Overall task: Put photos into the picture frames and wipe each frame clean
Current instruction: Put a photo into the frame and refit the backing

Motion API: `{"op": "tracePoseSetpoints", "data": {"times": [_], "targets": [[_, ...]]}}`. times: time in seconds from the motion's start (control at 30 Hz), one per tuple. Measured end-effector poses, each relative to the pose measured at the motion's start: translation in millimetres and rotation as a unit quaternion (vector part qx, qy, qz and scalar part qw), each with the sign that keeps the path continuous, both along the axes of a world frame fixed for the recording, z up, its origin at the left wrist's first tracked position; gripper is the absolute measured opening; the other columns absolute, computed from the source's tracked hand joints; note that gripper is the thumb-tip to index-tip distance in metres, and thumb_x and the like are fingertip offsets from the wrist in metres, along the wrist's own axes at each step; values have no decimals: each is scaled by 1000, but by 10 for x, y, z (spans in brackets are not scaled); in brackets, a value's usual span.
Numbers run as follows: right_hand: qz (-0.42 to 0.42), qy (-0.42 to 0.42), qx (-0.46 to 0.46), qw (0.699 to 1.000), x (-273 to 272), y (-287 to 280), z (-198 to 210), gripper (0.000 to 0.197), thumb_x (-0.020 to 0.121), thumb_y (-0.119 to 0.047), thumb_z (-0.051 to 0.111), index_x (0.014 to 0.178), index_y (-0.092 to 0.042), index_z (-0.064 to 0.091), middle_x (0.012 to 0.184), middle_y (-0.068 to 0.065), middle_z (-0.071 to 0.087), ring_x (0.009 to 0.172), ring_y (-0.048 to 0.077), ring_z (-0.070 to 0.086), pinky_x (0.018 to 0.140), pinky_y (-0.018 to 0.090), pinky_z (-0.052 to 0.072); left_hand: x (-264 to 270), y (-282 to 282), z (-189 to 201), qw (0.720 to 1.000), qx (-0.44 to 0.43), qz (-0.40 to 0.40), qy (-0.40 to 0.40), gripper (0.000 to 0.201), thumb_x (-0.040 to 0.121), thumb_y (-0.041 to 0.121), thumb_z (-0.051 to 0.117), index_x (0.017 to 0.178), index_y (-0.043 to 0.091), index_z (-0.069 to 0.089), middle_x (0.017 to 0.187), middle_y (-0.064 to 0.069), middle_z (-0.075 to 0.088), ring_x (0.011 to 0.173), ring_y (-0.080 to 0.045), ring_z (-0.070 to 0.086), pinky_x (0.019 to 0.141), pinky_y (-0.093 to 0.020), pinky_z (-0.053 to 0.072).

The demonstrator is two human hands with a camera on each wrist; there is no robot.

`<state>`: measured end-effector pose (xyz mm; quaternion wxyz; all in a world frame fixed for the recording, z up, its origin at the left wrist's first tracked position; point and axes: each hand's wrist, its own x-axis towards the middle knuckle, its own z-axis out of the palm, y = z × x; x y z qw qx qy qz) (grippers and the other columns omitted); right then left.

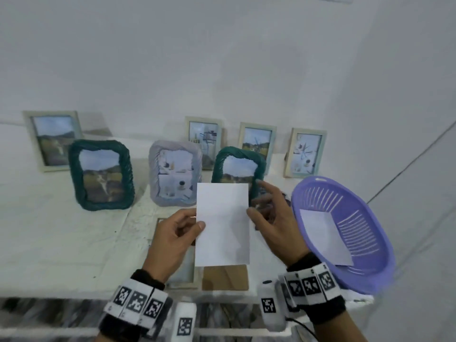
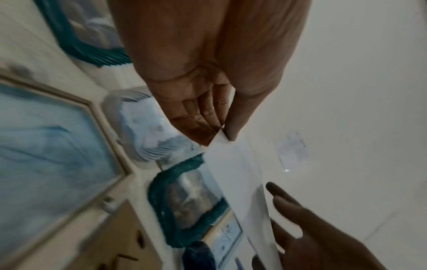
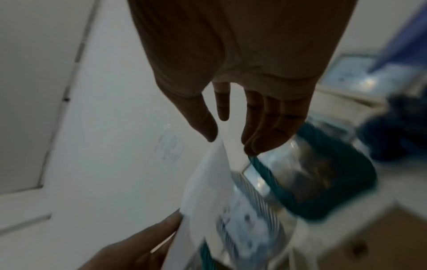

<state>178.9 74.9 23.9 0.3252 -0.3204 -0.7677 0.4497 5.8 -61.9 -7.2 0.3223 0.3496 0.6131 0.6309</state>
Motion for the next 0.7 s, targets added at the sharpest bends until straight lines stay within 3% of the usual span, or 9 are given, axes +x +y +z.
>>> {"op": "tracePoseSetpoints", "data": {"times": [0.07, 0.13, 0.2, 0.23, 0.3, 0.43, 0.57, 0.7], "targets": [[22, -5, -77, 997, -142, -235, -240, 49, 91, -14, 61, 131, -37, 45, 93, 6, 60, 73, 27, 61, 62, 36, 56, -211, -121, -133, 999, -21, 20, -15, 23, 90, 2, 62, 111, 8, 65, 93, -7, 75, 89, -26, 71, 74, -34, 59], [32, 2, -98, 995, -273, -457, -449, 45, 91, -5, 59, 126, -31, 50, 86, 14, 60, 68, 30, 58, 56, 32, 52, -387, -226, -271, 999, -45, 24, -12, 23, 89, 2, 63, 111, 10, 65, 88, -8, 75, 87, -28, 70, 75, -36, 59], [18, -5, -91, 996, -382, -617, -623, 39, 90, 0, 59, 119, -25, 56, 78, 8, 57, 62, 18, 54, 55, 25, 46, -514, -315, -401, 997, -73, 14, 10, 21, 89, 7, 65, 108, 17, 67, 88, -4, 74, 88, -26, 69, 78, -33, 58], [8, -10, -94, 995, -424, -673, -701, 36, 90, 1, 58, 116, -23, 58, 76, 4, 54, 61, 11, 52, 57, 22, 44, -571, -364, -474, 995, -94, 12, 44, 19, 89, 12, 66, 106, 21, 66, 92, 0, 73, 89, -21, 68, 79, -26, 56], [-7, -25, -109, 994, -498, -750, -792, 31, 91, 2, 57, 108, -23, 60, 75, 3, 52, 60, 7, 49, 59, 22, 44, -690, -467, -612, 977, -136, 33, 159, 22, 89, 21, 68, 110, 24, 64, 104, 8, 65, 93, -10, 63, 80, -16, 49], [-33, -107, -76, 991, -613, -804, -875, 26, 90, -4, 60, 98, -29, 62, 78, 0, 57, 65, 3, 53, 66, 14, 45, -931, -647, -862, 946, -149, 36, 284, 36, 87, 39, 58, 118, 20, 63, 114, 5, 55, 104, -11, 53, 90, -24, 40], [-27, -212, 1, 977, -741, -835, -900, 20, 89, -22, 62, 100, -38, 62, 77, -13, 61, 74, 1, 58, 75, 28, 52, -1055, -729, -1032, 938, -137, 14, 319, 47, 85, 52, 44, 117, 24, 64, 115, 12, 55, 105, -10, 50, 90, -28, 38], [-16, -269, 67, 961, -866, -959, -841, 19, 93, -25, 57, 110, -28, 65, 87, -15, 65, 74, -2, 53, 67, 3, 38, -1129, -763, -1156, 926, -140, -13, 349, 40, 89, 51, 44, 120, 32, 60, 118, 14, 59, 107, -11, 51, 91, -36, 43]]}}
